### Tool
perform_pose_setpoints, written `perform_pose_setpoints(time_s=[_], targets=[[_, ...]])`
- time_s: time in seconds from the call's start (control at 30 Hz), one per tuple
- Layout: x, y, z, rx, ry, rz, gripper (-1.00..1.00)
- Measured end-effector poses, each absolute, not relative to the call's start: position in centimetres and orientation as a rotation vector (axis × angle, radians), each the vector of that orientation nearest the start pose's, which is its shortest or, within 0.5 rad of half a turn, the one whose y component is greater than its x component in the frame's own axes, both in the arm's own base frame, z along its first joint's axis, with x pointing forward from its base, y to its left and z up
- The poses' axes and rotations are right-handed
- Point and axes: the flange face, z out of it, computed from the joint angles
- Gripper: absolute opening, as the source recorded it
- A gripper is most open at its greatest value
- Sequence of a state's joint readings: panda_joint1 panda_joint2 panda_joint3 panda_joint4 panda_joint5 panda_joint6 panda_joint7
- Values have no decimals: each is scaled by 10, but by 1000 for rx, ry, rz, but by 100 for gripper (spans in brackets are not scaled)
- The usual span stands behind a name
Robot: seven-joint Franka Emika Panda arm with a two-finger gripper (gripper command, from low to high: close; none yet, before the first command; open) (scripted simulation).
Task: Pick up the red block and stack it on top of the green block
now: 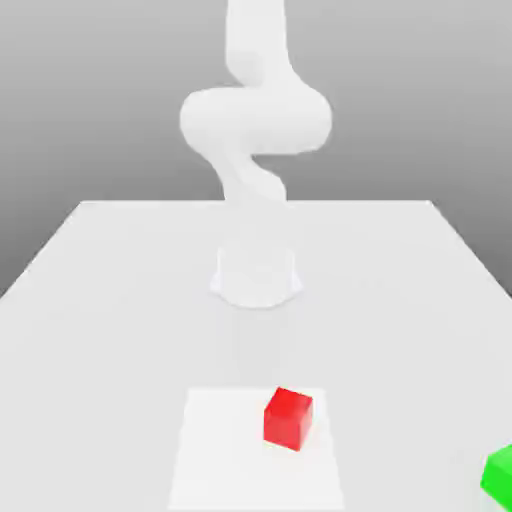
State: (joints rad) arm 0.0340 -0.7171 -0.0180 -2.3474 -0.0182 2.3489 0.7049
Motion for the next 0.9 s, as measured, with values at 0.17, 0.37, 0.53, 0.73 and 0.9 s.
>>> perform_pose_setpoints(time_s=[0.17,0.37,0.53,0.73,0.9], targets=[[428,14,554,-2830,620,-788,0],[446,27,423,-3035,218,-536,0],[432,37,318,-3113,-150,-295,0],[391,45,211,-3091,-560,-23,0],[388,43,158,-3088,-582,-1,0]])
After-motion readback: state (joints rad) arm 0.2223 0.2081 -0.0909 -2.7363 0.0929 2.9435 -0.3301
